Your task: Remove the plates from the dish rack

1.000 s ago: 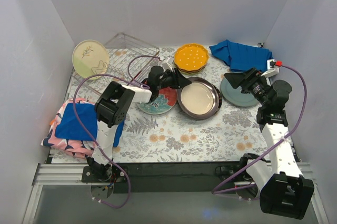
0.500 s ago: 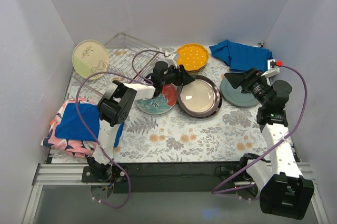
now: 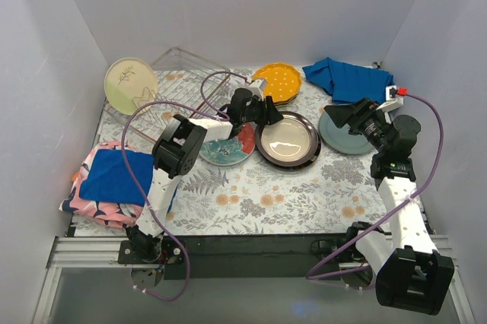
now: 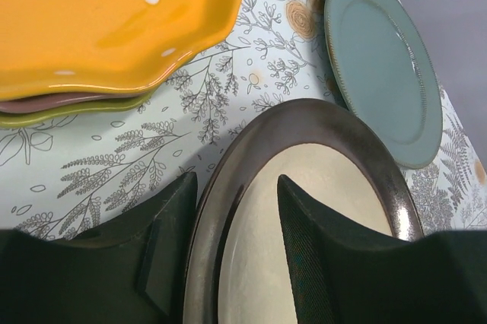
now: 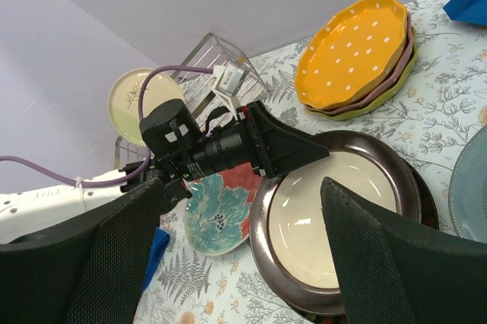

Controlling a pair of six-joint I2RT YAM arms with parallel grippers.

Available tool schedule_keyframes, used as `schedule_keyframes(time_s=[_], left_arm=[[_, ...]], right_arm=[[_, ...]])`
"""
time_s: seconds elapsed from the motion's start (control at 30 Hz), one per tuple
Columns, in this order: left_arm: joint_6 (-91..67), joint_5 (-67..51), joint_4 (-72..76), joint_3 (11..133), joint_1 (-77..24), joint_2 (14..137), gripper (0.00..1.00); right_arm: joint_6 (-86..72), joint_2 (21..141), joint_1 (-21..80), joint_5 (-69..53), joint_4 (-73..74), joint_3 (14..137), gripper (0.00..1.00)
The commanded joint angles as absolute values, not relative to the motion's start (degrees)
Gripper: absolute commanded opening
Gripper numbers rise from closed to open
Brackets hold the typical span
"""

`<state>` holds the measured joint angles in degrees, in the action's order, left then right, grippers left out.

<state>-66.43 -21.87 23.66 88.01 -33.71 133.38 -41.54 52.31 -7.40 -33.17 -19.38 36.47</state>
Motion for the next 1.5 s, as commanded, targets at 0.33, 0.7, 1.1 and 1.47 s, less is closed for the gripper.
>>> schedule_keyframes(time_s=[0.33, 0.7, 1.1, 1.47], left_arm=[[-60.2, -18.5, 18.3, 90.8, -34.2, 127.1, 0.45], [-56.5, -13.2, 17.7, 78.4, -34.2, 110.3, 0.45], [-53.9, -11.9, 23.5, 60.9, -34.0, 88.6, 0.52], [-52.5, -14.2, 26.1, 55.1, -34.0, 82.7, 0.53]], right_arm=[[-35.1, 59.2, -7.5, -29.4, -13.9, 36.3, 0.87], [-30.1, 69.0, -2.3, -21.9, -9.1, 34.3, 0.81], [-29.6, 78.2, 2.5, -15.6, -11.2, 32.2, 0.77], [-29.3, 81.8, 4.1, -12.2, -11.5, 32.2, 0.68]])
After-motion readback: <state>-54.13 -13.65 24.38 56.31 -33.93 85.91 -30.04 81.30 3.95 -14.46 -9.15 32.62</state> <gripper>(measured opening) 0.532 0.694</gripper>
